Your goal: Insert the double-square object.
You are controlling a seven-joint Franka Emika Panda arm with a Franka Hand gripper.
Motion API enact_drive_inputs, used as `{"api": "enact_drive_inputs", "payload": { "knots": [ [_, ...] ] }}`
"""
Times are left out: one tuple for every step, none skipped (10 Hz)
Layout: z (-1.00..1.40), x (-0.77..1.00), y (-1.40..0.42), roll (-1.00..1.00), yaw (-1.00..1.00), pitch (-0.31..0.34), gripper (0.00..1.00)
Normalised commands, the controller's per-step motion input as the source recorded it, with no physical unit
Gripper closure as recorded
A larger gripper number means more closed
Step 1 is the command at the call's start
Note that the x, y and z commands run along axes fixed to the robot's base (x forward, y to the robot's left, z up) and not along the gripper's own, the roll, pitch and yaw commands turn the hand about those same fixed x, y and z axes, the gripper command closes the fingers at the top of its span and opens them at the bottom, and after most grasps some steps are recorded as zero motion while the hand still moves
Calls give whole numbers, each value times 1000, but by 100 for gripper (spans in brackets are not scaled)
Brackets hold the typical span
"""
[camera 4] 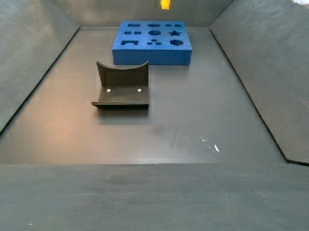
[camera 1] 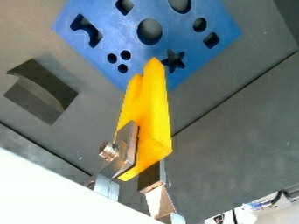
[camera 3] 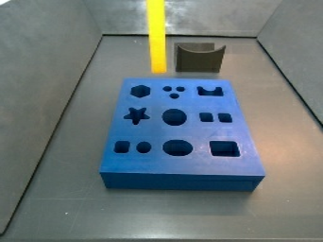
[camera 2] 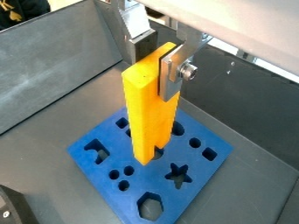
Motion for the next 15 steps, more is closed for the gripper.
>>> {"api": "enact_drive_inputs", "payload": {
  "knots": [
    [-291, 163, -123, 0, -114, -67, 100],
    [-529, 354, -149, 106, -206, 0, 100],
    [-480, 349, -94, 101, -314, 31, 100],
    [-311, 434, -74, 10, -534, 11, 100],
    [-231, 289, -20, -1, -791, -11, 100],
    [-174, 186, 0, -34, -891, -20, 100],
    [-149, 197, 0, -43, -889, -16, 100],
    [-151, 249, 0, -41, -846, -6, 100],
    [-197, 266, 0, -14, -834, 0, 100],
    [-214, 271, 0, 0, -826, 0, 100],
    [-240, 294, 0, 0, -800, 0, 100],
    [-231, 363, -11, 0, -737, 0, 100],
    [-200, 403, -20, 0, -709, 0, 100],
    [-174, 391, -23, -7, -714, 0, 100],
    [-171, 351, -17, -6, -749, 0, 100]
  ]
}}
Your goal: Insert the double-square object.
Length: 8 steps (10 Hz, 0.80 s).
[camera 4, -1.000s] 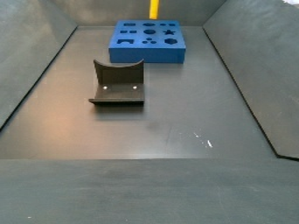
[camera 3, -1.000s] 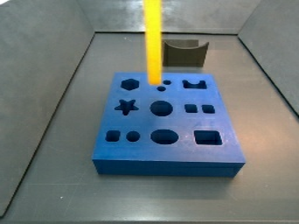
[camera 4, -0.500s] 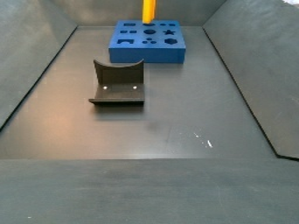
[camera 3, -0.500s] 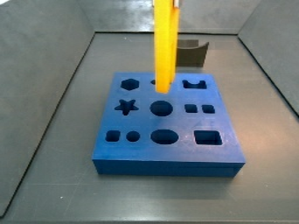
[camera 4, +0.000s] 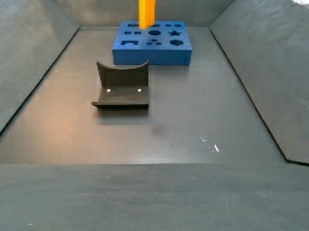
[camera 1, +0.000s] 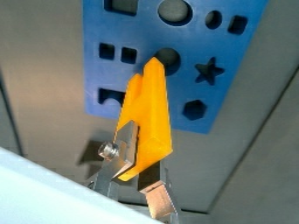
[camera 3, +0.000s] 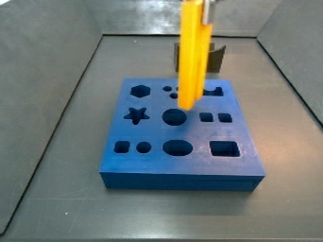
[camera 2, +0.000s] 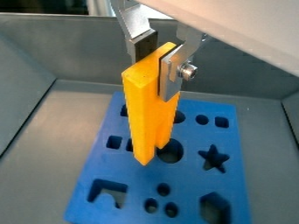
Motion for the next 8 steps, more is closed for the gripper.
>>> {"api": "enact_drive_inputs", "payload": {
  "knots": [
    [-123, 337, -17, -3, -751, 0, 100],
    [-80, 340, -23, -6, -749, 0, 100],
    [-17, 343, -31, -10, -740, 0, 100],
    [0, 320, -49, -16, -743, 0, 100],
    [43, 297, -60, -9, -757, 0, 100],
    [0, 229, -40, 0, -814, 0, 100],
    [0, 143, -11, 0, -871, 0, 100],
    [0, 69, 0, 31, -894, 0, 100]
  ]
}}
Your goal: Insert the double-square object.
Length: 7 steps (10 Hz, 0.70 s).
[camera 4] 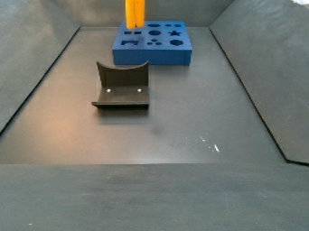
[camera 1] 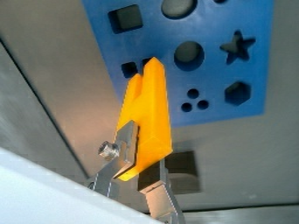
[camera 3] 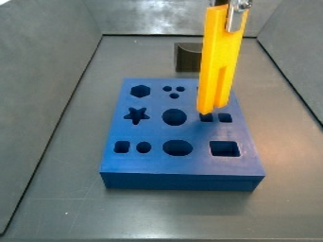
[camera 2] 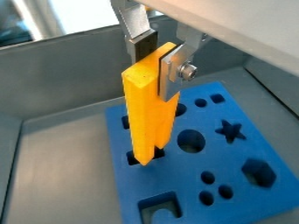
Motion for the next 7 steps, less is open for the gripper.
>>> {"api": "enact_drive_inputs", "payload": {
  "knots": [
    [0, 0, 0, 83, -929, 10, 100],
    [0, 0, 0, 146, -914, 47, 100],
    [0, -74, 0, 211, -846, 120, 100],
    [0, -71, -11, 260, -771, 139, 100],
    [0, 0, -60, 310, -563, 170, 100],
    [0, 63, -97, 340, -491, 171, 100],
    [0, 263, -169, 327, -411, 121, 100]
  ]
}}
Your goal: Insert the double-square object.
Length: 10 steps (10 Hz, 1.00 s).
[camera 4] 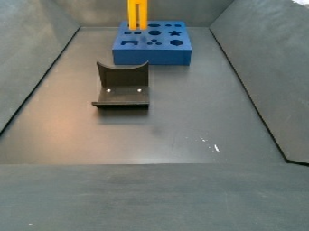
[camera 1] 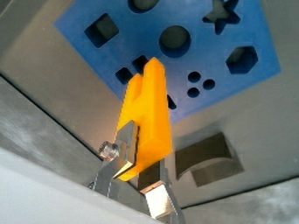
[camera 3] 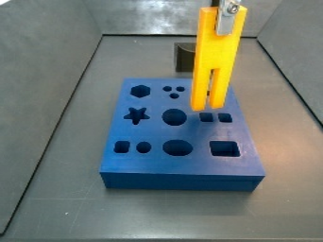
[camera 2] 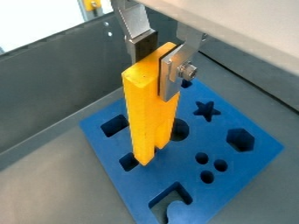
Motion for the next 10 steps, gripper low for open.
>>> {"api": "enact_drive_inputs", "payload": {
  "knots": [
    [26, 560, -234, 307, -297, 29, 100],
    [0, 506, -220, 331, -297, 67, 100],
    [29, 434, -220, 317, -317, 96, 100],
    [17, 320, -197, 317, -349, 144, 100],
    [0, 149, -114, 334, -377, 249, 100],
    [0, 117, -97, 244, -346, 366, 100],
    [0, 29, -89, 154, -331, 494, 100],
    [0, 34, -109, 121, -283, 500, 100],
    [-43, 197, -131, 30, -286, 474, 100],
    [-200, 469, -129, 0, -323, 221, 100]
  ]
}}
